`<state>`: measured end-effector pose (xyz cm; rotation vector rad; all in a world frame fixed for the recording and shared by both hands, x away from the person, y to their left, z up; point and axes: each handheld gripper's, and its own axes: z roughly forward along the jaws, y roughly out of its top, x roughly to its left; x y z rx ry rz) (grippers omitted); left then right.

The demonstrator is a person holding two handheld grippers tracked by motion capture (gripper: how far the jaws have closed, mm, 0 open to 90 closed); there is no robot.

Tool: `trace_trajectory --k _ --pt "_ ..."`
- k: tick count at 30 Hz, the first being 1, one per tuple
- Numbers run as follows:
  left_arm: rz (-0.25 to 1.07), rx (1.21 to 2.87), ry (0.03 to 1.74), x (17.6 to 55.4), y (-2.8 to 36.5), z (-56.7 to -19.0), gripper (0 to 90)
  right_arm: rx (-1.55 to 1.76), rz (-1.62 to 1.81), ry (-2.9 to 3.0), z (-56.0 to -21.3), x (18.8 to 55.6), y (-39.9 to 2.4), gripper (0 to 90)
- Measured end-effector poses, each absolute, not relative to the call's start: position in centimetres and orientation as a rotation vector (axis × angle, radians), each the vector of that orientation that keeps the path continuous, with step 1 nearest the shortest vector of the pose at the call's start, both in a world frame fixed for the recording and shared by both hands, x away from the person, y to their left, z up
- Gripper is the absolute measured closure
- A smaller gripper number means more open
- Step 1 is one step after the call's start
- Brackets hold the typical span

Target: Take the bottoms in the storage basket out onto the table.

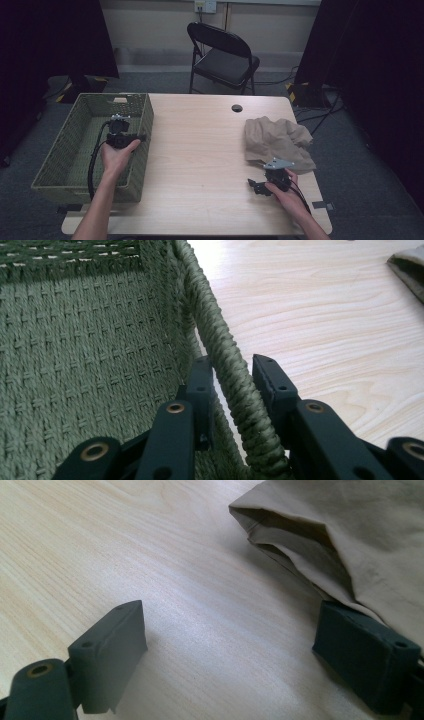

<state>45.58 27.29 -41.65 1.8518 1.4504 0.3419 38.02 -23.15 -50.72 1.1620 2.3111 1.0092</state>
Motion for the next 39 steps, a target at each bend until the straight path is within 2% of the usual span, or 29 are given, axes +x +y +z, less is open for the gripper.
trace_trajectory --k 39 --pt "0.368 1.925 1.413 44.7 28.4 -41.4 72.9 1.162 1.009 2.311 -50.7 38.0 -23.2 12.0"
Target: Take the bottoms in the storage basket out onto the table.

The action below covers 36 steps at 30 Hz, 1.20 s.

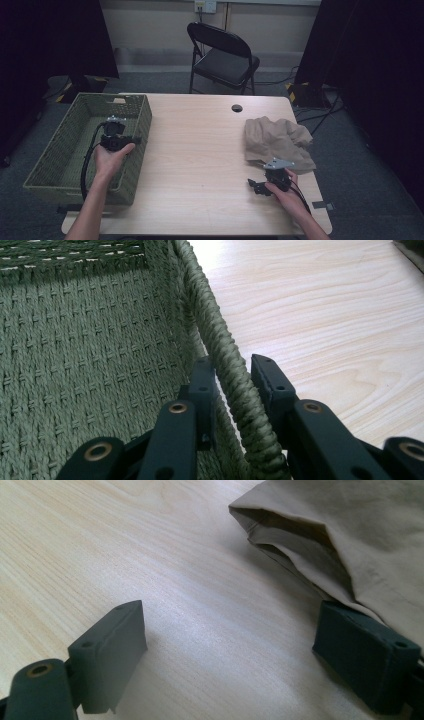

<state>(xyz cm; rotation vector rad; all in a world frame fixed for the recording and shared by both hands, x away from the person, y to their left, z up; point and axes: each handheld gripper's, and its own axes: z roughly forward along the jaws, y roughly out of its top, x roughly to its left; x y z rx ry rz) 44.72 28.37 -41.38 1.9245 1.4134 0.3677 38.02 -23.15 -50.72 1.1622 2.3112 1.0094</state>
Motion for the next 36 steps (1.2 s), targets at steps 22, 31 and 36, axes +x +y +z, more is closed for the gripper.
trace_trajectory --k 22,31,36 --pt "0.351 1.91 1.439 45.11 28.52 -41.35 73.2 1.162 1.008 2.312 -50.72 38.08 -23.11 11.9" --pt "0.391 1.926 1.435 44.96 28.4 -41.3 68.1 1.161 1.007 2.313 -50.71 38.08 -23.11 11.8" --pt "0.456 1.944 1.453 44.72 28.17 -41.0 61.0 1.161 1.006 2.313 -50.71 38.09 -23.11 11.8"
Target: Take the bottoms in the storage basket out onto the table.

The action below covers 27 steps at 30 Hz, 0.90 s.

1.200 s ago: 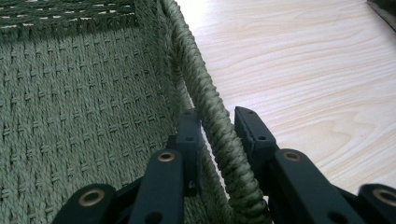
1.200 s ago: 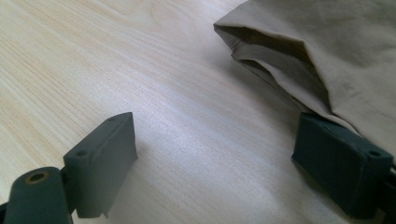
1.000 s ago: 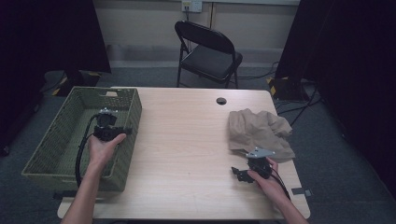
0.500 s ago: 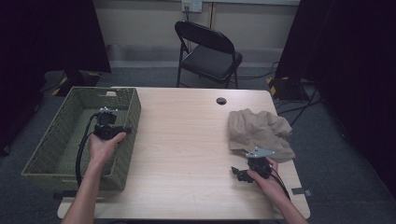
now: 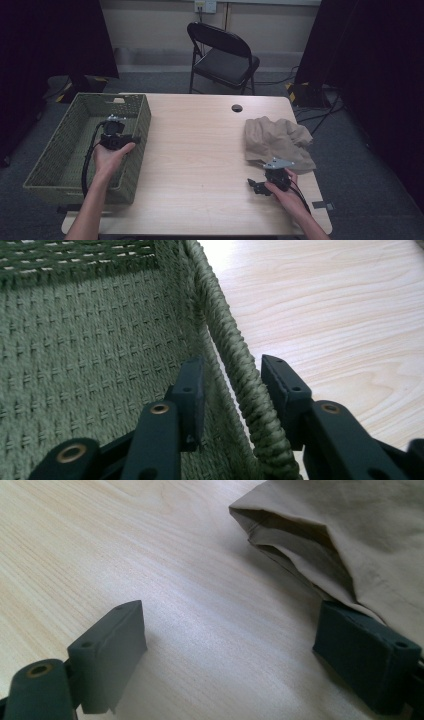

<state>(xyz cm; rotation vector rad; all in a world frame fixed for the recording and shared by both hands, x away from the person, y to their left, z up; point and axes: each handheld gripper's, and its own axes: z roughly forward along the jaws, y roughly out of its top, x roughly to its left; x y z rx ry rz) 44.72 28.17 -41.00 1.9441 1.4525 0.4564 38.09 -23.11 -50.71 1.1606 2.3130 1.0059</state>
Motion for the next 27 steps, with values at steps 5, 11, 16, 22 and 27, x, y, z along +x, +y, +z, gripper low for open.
trace_trajectory --k 5,11,16,22,27 --pt "0.489 1.918 1.435 44.4 28.2 -40.3 51.9 1.16 1.006 2.313 -50.7 38.1 -23.1 11.8" --pt "0.493 1.871 1.318 43.3 27.5 -37.6 51.9 1.161 1.006 2.313 -50.7 38.1 -23.1 11.8" --pt "0.497 1.921 1.177 42.2 24.6 -36.1 50.4 1.162 1.006 2.312 -50.7 38.1 -23.1 11.8" --pt "0.421 1.961 1.061 41.3 21.0 -37.1 47.1 1.158 1.008 2.313 -50.7 38.1 -23.0 11.9" --pt "0.349 2.003 1.028 40.8 18.8 -39.6 44.0 1.167 1.004 2.314 -50.6 38.0 -22.9 13.4"
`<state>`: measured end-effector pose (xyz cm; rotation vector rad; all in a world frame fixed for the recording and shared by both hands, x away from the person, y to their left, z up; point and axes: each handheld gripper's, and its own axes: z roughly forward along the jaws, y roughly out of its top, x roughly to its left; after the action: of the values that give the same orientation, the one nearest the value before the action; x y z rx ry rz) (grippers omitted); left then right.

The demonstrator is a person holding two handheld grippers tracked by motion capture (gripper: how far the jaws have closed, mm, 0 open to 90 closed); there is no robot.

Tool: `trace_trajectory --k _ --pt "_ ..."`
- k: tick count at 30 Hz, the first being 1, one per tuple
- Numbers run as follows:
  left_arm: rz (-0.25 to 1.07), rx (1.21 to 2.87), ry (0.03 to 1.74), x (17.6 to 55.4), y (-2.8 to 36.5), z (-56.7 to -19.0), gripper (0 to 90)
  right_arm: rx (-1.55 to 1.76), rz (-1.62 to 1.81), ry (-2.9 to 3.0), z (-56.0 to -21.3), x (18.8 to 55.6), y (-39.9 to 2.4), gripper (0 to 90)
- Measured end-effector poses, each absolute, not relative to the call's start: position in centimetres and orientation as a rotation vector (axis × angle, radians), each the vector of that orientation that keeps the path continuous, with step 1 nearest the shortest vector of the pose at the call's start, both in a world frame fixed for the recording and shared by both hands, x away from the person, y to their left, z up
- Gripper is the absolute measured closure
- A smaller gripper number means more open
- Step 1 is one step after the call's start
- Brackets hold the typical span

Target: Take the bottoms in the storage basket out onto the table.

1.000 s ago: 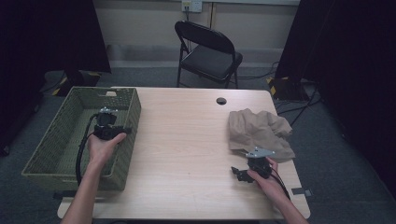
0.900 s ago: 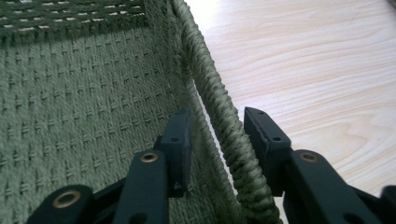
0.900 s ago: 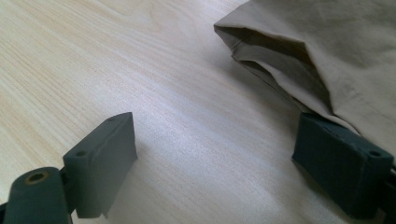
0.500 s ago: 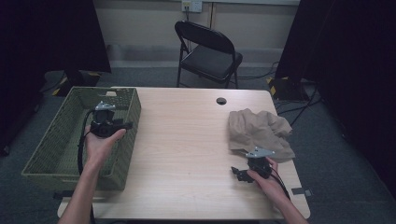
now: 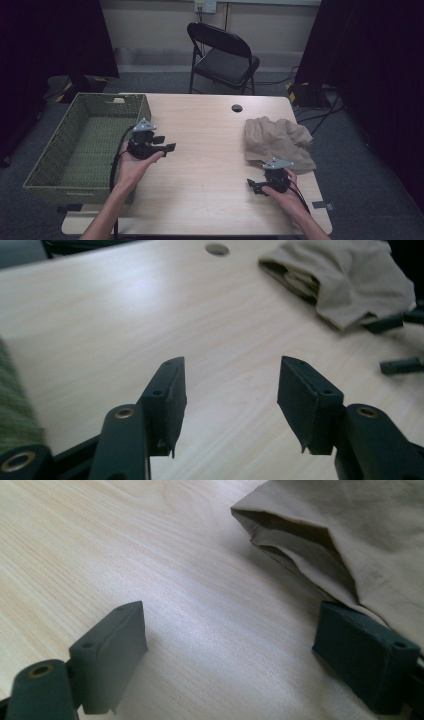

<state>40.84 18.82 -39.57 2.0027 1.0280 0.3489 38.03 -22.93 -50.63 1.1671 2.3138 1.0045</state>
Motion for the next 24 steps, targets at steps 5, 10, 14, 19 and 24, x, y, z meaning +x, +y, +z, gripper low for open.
trace_trajectory --k 5,10,14,19,24 --pt "0.324 2.113 0.996 39.8 17.6 -42.0 43.4 1.15 0.997 2.322 -49.6 38.2 -22.8 17.1" --pt "0.272 2.109 1.024 38.9 17.4 -44.0 41.5 1.085 1.085 2.266 -47.0 38.1 -22.8 20.2" --pt "0.305 2.178 0.992 38.2 16.9 -45.6 40.5 1.076 1.12 2.214 -45.1 39.0 -23.1 19.3" --pt "0.313 2.17 0.948 37.7 16.7 -46.6 39.5 1.094 1.112 2.174 -44.0 41.7 -23.8 18.5" --pt "0.316 2.203 0.95 37.9 16.8 -47.7 37.4 1.127 1.071 2.163 -44.5 44.2 -24.9 15.5"
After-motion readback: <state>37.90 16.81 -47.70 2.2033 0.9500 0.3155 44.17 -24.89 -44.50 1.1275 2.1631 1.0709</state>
